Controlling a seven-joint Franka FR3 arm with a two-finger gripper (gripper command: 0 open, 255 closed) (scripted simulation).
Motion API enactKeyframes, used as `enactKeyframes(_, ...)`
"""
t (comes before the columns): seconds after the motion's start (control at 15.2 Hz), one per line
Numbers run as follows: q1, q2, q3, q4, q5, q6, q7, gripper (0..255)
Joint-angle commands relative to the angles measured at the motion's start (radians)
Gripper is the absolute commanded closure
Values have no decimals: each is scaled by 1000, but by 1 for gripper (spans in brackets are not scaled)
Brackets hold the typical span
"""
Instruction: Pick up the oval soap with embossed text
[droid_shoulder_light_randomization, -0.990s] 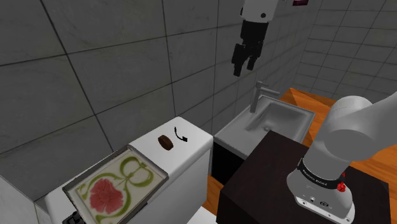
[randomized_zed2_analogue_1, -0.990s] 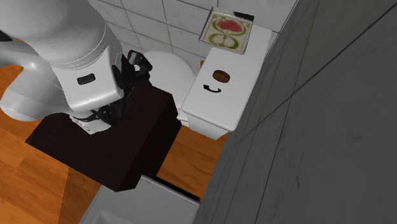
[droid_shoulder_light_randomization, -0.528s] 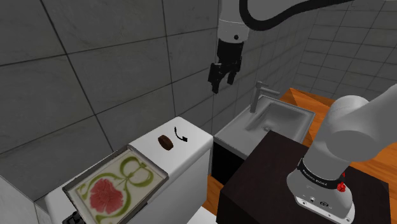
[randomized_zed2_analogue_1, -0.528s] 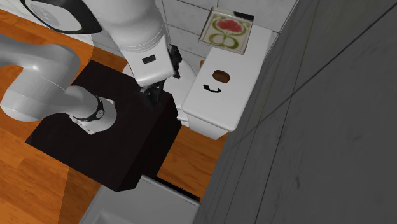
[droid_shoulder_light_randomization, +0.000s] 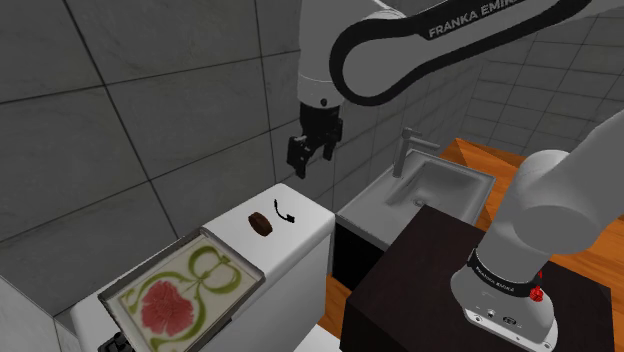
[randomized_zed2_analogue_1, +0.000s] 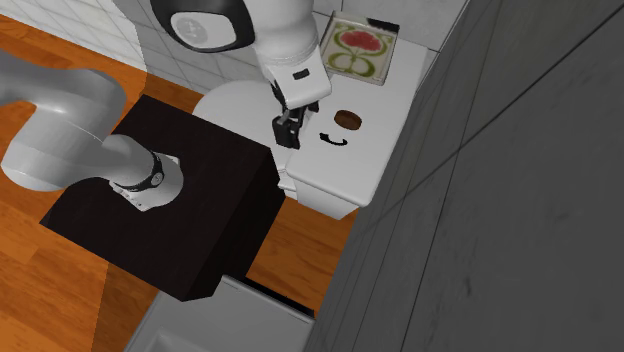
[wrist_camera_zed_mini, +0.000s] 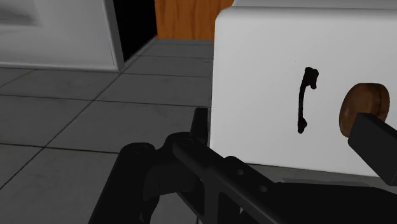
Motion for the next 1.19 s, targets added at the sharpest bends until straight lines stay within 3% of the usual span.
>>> enactKeyframes(0.0, -2, 60, 44, 21, -22, 43, 51, 0)
enactKeyframes(0.33, -16, 242, 150, 102, -136, 134, 206, 0)
enactKeyframes(0.73, 2, 491, 224, 245, -363, 177, 430, 0)
enactKeyframes(1.12, 10, 543, 213, 216, -422, 243, 479, 0)
